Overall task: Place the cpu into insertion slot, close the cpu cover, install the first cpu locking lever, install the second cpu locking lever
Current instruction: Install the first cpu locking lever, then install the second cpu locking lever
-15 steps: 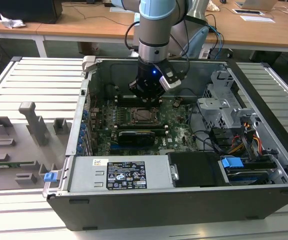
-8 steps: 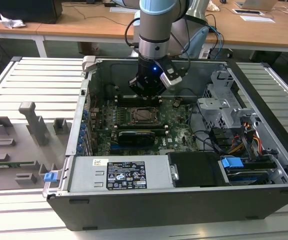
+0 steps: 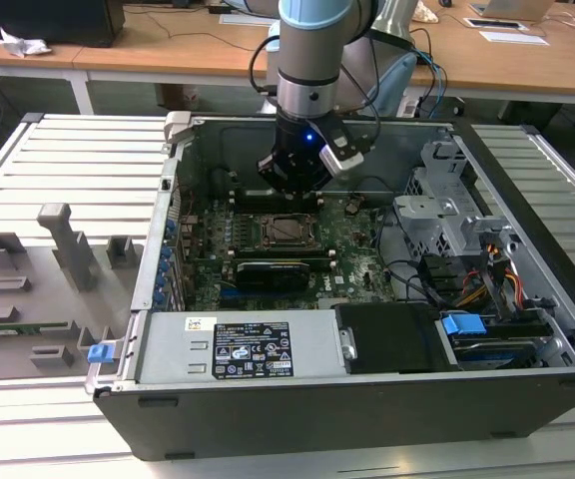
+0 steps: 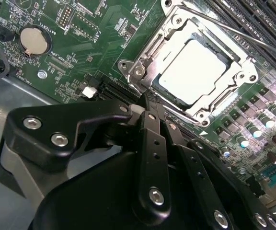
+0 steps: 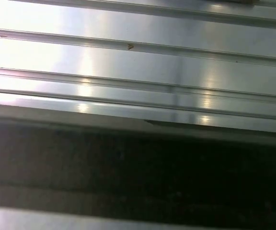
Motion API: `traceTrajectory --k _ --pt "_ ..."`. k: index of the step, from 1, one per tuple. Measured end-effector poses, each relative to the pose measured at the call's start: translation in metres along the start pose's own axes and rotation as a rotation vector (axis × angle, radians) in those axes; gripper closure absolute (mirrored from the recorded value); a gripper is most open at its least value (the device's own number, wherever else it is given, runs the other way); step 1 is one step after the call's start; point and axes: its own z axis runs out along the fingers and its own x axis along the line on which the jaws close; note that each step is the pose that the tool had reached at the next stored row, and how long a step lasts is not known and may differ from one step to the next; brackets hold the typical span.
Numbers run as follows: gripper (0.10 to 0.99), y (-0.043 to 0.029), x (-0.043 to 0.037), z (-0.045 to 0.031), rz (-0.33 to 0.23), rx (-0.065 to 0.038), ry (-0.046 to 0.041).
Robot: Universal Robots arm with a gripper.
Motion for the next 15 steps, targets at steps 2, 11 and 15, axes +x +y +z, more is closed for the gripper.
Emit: traceTrajectory --k 2,11,15 --pt "0.980 -0.0008 0.0001 0.0000 0.000 0.000 -0.0001" --pt "0.980 -0.0047 0.0003 0.0000 0.000 0.000 -0.0001" --pt "0.980 -0.0068 0.0005 0.0000 0.000 0.000 -0.0001"
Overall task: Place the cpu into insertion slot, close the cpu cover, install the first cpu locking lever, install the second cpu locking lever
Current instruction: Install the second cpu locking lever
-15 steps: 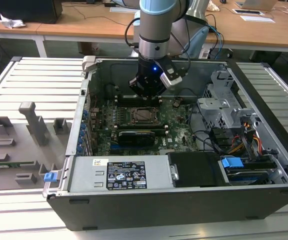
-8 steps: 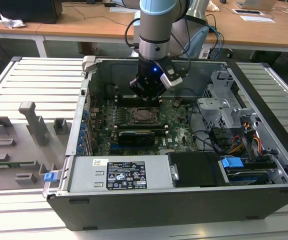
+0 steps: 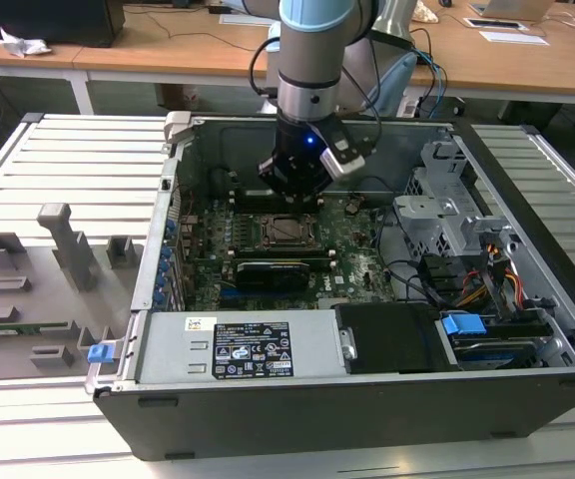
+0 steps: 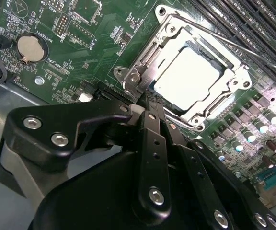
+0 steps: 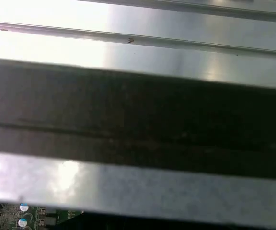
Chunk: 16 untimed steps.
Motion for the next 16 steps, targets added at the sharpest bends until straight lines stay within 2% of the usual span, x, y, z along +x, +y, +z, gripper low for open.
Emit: traceTrajectory --k 16 --pt "0.980 -0.0088 0.0008 0.0000 0.000 0.000 0.0000"
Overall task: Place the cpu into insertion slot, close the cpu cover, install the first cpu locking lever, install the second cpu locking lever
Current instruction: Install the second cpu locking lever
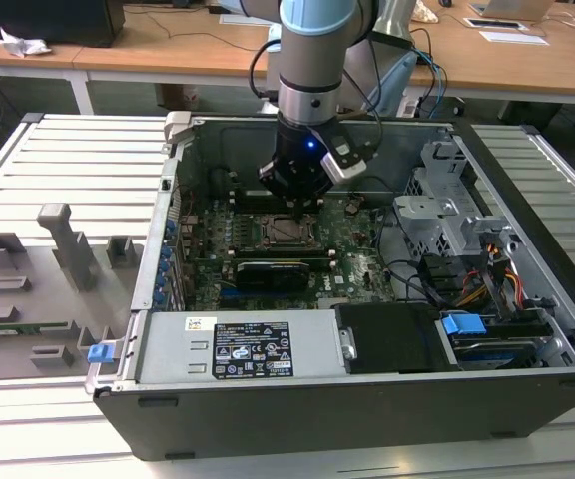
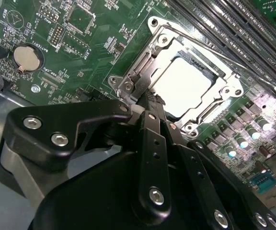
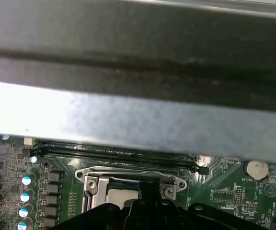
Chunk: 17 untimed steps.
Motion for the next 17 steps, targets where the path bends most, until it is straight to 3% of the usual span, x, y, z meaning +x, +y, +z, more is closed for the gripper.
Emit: traceTrajectory --k 3,6,8,12,17 --pt "0.980 -0.0014 0.0002 -0.0020 0.000 0.000 0.0001" --pt "0.980 -0.0016 -0.0002 -0.0262 0.000 0.000 0.0000" --pt "0.980 -0.0016 -0.0003 -0.0332 0.000 0.000 0.0001" --pt "0.980 -0.0038 -0.0001 -0.0341 0.000 0.000 0.0000" --pt "0.980 -0.0160 0.0010 -0.0341 0.000 0.000 0.0000"
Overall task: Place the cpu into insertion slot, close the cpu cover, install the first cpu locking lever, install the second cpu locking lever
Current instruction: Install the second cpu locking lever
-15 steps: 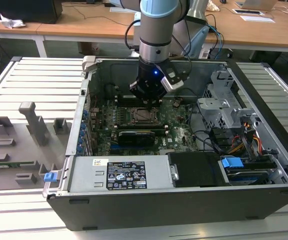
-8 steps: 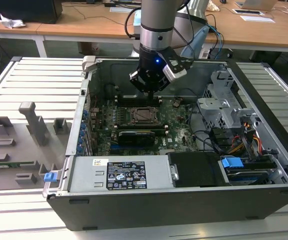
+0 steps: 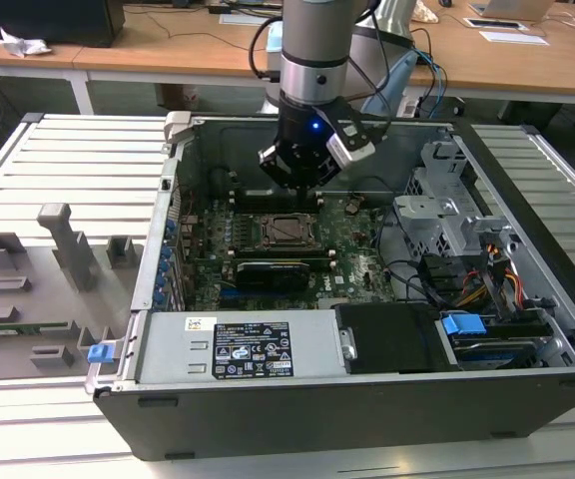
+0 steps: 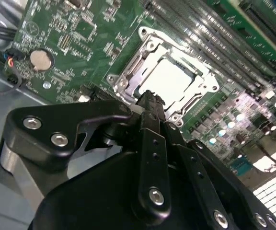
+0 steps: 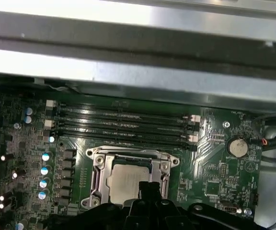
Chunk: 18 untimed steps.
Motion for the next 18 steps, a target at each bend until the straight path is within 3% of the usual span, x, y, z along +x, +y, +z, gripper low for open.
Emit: traceTrajectory --k 7,10,18 --pt "0.980 -0.0199 0.0018 0.0000 0.000 0.000 0.0002" --pt "0.980 -0.0252 0.0023 0.0000 0.000 -0.002 0.0096" --pt "0.980 -0.0375 0.0034 0.0000 0.000 -0.005 0.0114"
